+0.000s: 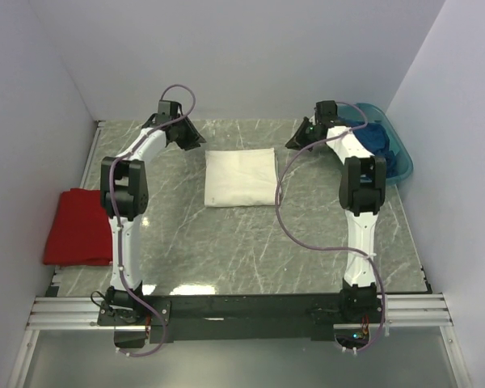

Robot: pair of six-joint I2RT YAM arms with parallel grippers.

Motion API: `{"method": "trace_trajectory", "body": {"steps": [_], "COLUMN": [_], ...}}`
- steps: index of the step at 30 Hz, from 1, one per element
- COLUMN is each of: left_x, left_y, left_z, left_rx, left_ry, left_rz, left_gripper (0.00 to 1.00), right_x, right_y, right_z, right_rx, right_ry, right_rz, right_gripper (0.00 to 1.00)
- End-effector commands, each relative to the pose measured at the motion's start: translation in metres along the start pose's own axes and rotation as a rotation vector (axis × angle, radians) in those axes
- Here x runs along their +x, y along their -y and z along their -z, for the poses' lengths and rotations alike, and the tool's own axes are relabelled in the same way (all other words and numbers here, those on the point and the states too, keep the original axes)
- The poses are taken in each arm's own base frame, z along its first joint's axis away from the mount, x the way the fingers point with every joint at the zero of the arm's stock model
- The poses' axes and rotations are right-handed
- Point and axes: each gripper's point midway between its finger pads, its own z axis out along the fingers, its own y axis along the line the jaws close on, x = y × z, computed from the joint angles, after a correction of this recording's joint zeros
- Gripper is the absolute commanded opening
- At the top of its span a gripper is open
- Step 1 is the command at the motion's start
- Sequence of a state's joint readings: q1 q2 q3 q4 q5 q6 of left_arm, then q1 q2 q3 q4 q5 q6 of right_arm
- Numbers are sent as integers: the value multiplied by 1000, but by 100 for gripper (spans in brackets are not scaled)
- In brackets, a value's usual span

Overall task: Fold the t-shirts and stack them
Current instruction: Fold the tshirt

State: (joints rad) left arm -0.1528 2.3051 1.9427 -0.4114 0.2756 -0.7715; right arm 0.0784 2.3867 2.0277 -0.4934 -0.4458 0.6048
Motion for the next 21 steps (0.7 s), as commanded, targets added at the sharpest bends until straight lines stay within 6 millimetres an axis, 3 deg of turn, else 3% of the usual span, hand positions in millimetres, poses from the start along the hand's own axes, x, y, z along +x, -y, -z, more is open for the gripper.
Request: {"method": "trace_trajectory", "body": {"steps": [1,2,3,4,5,6,7,8,9,10,12,16,18,19,21], "left_x": [-15,-11,2,5,11,23,32,39,52,62,83,125,146,156,180], "left_y": [42,44,37,48,48,41,50,49,41,47,37,35,24,28,15], "left_z": [42,46,43,55,57,55,62,62,59,61,57,52,49,49,45], "left_rx": [119,129,126,146,141,121,131,119,98,102,74,56,26,33,7], "left_ry": [59,54,38,49,45,34,33,30,13,3,-22,-64,-89,-92,-127], "left_rz": [-26,-1,9,2,11,13,-2,0,2,-7,-1,-31,-36,-50,-54], "left_gripper": [35,31,30,29,27,25,24,22,20,18,16,12,11,11,11], "right_x": [-10,-8,1,18,20,30,47,52,63,82,100,144,153,163,174], "right_y": [-38,-52,-59,-52,-65,-73,-66,-75,-80,-80,-85,-68,-58,-45,-26], "right_z": [43,59,62,59,75,76,74,83,83,78,79,60,53,49,45], "right_rx": [-54,-68,-70,-64,-86,-95,-75,-86,-91,-75,-71,-40,-22,2,41], "right_ry": [74,96,98,77,104,109,86,96,84,61,48,-22,-41,-62,-80], "right_rz": [63,83,98,96,111,129,126,143,156,173,193,191,190,181,174], "right_gripper": [18,18,18,19,19,20,20,20,21,21,21,21,21,21,21]}}
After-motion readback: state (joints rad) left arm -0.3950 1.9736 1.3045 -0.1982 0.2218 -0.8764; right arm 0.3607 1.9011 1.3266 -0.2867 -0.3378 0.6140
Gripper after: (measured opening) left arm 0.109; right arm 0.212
